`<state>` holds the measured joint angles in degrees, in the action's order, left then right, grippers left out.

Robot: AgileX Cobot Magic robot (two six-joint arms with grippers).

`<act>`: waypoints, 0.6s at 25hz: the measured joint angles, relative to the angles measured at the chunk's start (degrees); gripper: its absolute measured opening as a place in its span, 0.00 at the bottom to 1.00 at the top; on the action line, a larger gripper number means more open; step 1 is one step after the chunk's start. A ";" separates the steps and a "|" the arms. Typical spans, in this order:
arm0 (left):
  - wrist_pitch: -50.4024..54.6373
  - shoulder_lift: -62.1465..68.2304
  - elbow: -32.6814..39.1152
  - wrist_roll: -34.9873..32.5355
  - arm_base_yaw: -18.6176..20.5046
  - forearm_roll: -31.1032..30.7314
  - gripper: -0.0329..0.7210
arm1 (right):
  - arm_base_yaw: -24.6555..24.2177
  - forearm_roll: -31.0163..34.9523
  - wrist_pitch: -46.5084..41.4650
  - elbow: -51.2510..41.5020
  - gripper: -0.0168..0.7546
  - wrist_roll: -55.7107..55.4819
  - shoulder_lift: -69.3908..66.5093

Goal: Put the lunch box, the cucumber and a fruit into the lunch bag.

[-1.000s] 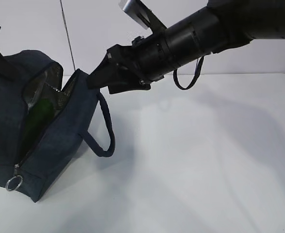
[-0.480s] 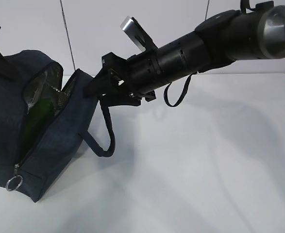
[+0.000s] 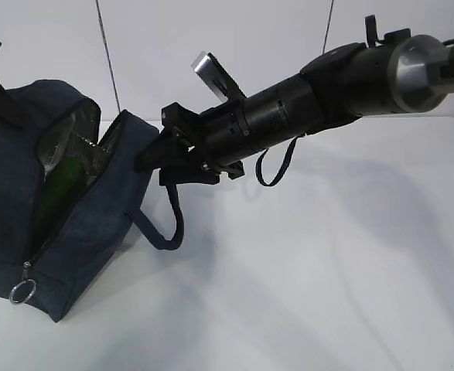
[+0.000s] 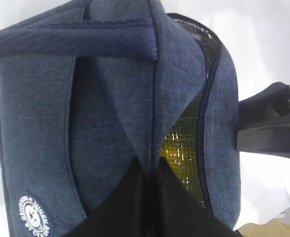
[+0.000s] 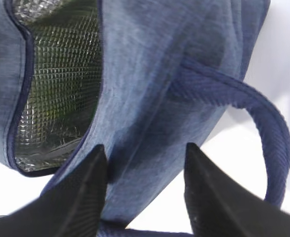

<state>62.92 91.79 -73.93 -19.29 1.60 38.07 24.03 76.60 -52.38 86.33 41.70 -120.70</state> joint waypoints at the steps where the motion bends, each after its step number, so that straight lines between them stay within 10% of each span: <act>1: 0.00 0.00 0.00 0.00 0.00 0.00 0.04 | 0.00 0.73 -0.12 0.00 0.52 0.52 -0.22; 15: -0.02 0.00 0.00 -0.10 0.00 0.00 0.04 | 1.48 4.48 0.50 0.00 0.59 1.89 -0.52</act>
<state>62.90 91.79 -73.93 -19.38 1.60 38.07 25.51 81.07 -51.88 86.33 43.59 -121.22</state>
